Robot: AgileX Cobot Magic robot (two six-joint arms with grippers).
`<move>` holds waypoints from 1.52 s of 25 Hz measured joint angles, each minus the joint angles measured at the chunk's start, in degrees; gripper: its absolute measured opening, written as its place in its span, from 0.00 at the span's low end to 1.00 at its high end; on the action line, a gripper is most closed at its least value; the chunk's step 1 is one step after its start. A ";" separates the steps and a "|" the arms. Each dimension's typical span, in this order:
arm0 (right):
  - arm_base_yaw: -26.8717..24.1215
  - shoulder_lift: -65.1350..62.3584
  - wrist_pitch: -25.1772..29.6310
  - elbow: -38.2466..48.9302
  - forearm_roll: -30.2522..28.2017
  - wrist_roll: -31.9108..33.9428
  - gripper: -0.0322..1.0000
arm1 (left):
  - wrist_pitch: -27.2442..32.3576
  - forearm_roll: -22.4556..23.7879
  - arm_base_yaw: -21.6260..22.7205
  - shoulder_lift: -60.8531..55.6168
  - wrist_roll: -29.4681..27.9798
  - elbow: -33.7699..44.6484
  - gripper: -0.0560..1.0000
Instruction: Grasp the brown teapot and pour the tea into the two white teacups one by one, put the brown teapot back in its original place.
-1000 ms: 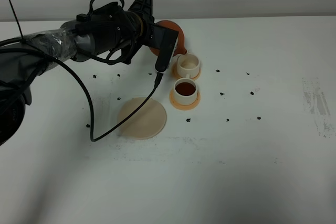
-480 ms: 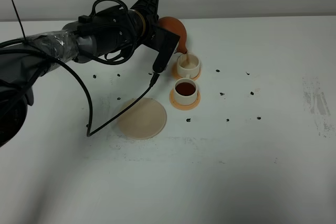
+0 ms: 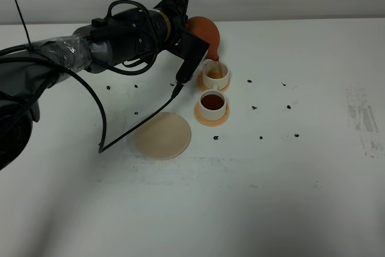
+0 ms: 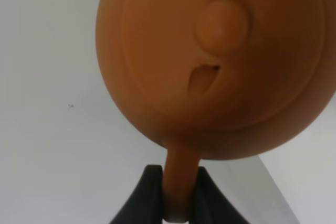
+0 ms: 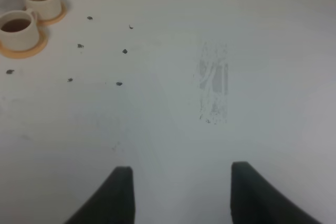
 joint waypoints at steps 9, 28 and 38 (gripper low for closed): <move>0.00 0.00 0.00 0.00 0.00 0.00 0.43 | -0.23 1.48 0.00 0.00 1.38 0.00 0.13; 0.00 0.00 0.00 0.00 0.00 0.00 0.43 | -1.00 3.46 0.00 0.00 8.38 0.00 0.13; 0.00 0.00 0.00 0.00 0.00 0.00 0.43 | -1.41 5.53 0.00 0.00 8.54 0.00 0.13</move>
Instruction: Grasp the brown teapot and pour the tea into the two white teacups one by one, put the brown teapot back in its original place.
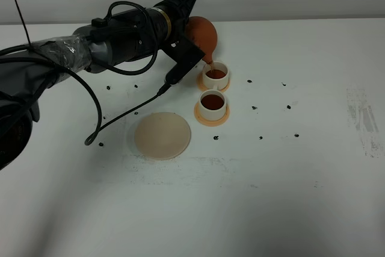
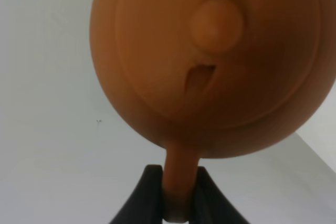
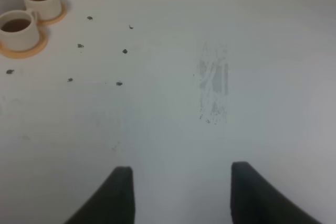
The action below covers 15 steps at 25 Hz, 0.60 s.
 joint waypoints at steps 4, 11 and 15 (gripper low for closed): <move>0.00 0.00 0.00 0.00 0.00 0.00 0.43 | -0.03 1.00 0.00 0.00 0.00 0.00 0.13; 0.00 0.00 0.00 0.00 0.00 0.00 0.43 | -0.11 2.17 -0.56 0.00 0.00 0.00 0.13; 0.00 0.00 0.00 0.00 0.00 0.00 0.43 | -0.31 3.02 -0.56 0.00 0.00 0.00 0.13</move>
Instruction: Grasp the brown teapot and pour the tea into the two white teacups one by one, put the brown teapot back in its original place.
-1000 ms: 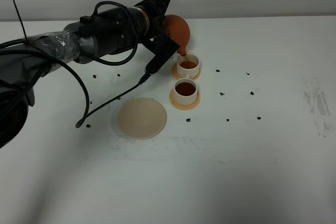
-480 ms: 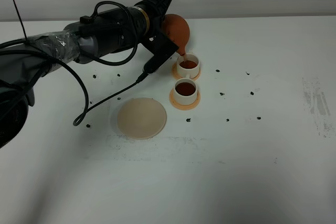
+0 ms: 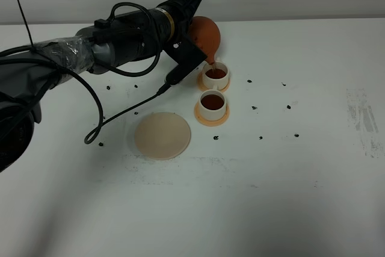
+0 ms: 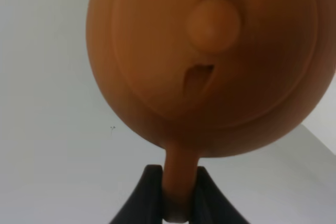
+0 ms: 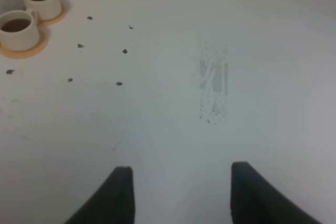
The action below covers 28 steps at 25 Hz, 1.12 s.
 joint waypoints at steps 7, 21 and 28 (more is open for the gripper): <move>0.00 0.00 0.00 0.00 0.00 0.00 0.43 | -0.72 1.23 0.00 0.00 0.00 0.00 0.13; 0.00 0.00 0.00 0.00 0.00 0.00 0.43 | -1.52 3.84 0.00 0.00 0.00 0.00 0.13; 0.00 0.00 0.00 0.00 0.00 0.00 0.43 | -1.59 3.90 0.00 0.00 0.00 0.00 0.13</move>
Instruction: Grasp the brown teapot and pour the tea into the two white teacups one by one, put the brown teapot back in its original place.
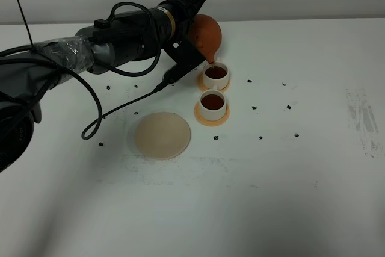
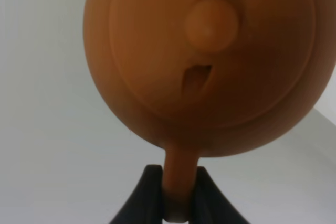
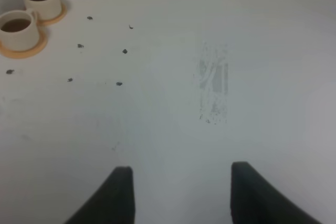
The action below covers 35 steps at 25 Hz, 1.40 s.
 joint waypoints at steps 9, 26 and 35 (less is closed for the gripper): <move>0.00 0.00 0.00 0.00 0.00 0.00 0.43 | 0.84 -6.08 0.00 0.00 -12.54 0.00 0.13; 0.00 0.00 0.00 0.00 0.00 0.00 0.43 | 10.87 -34.42 1.75 -9.39 -19.27 4.67 0.13; 0.00 0.00 0.00 0.00 0.00 0.00 0.43 | 32.76 -59.63 4.66 -12.83 -24.72 5.52 0.13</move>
